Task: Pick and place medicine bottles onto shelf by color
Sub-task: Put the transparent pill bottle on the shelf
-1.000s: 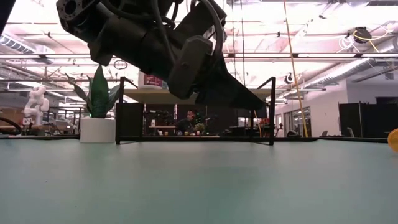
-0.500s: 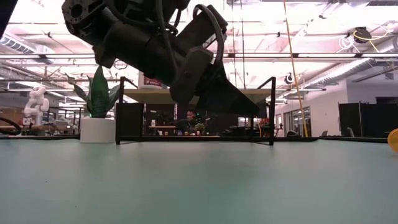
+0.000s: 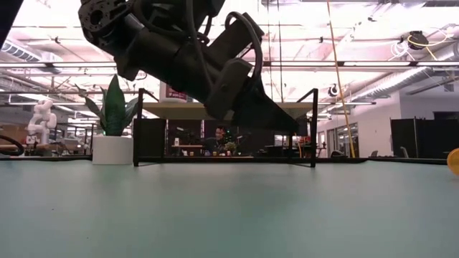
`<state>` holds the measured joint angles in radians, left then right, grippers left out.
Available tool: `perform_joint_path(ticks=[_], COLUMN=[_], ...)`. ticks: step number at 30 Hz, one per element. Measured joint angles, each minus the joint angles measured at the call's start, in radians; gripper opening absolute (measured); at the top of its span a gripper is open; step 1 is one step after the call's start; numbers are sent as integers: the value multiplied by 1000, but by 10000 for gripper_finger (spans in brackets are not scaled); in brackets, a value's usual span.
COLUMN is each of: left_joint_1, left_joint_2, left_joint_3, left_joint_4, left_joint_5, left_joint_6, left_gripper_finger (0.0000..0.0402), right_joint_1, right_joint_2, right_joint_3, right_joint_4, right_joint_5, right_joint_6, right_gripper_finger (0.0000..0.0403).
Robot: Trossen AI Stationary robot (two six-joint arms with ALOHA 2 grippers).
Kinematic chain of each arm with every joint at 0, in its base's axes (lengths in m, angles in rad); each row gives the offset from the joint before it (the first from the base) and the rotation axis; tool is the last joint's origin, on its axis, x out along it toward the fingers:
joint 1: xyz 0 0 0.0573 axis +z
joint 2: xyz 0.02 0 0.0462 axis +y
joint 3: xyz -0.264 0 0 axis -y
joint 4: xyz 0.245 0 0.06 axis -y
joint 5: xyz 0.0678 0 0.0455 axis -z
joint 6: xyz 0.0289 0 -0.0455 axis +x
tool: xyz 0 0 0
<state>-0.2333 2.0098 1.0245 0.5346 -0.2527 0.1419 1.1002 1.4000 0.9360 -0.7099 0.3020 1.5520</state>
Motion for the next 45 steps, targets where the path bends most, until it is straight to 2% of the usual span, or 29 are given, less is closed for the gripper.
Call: perform_joint_path(ticks=[6,12,19,24,31,39,45], left_joint_1=[0,0,6,13,15,15,15], left_joint_2=[0,0,0,0,0,0,0], left_joint_3=[0,0,0,0,0,0,0], left_joint_4=[2,2,2,1,0,-8,-8], left_joint_5=[1,0,-26,-28,-28,-29,-29], left_joint_6=[21,-3,-21,-33,-33,-46,-47], left_gripper_finger=[257,257,258,257,258,257,247], right_joint_1=[42,82,100,100,100,99,85], right_joint_2=[39,89,133,136,135,134,114], right_joint_3=[0,0,0,0,0,0,-1], right_joint_4=[-57,-23,-25,-36,-75,-111,-215], right_joint_5=[16,90,98,121,118,94,93], right_joint_6=[-15,-72,-83,-84,-66,29,25], right_gripper_finger=[205,205,204,186,126,148,127])
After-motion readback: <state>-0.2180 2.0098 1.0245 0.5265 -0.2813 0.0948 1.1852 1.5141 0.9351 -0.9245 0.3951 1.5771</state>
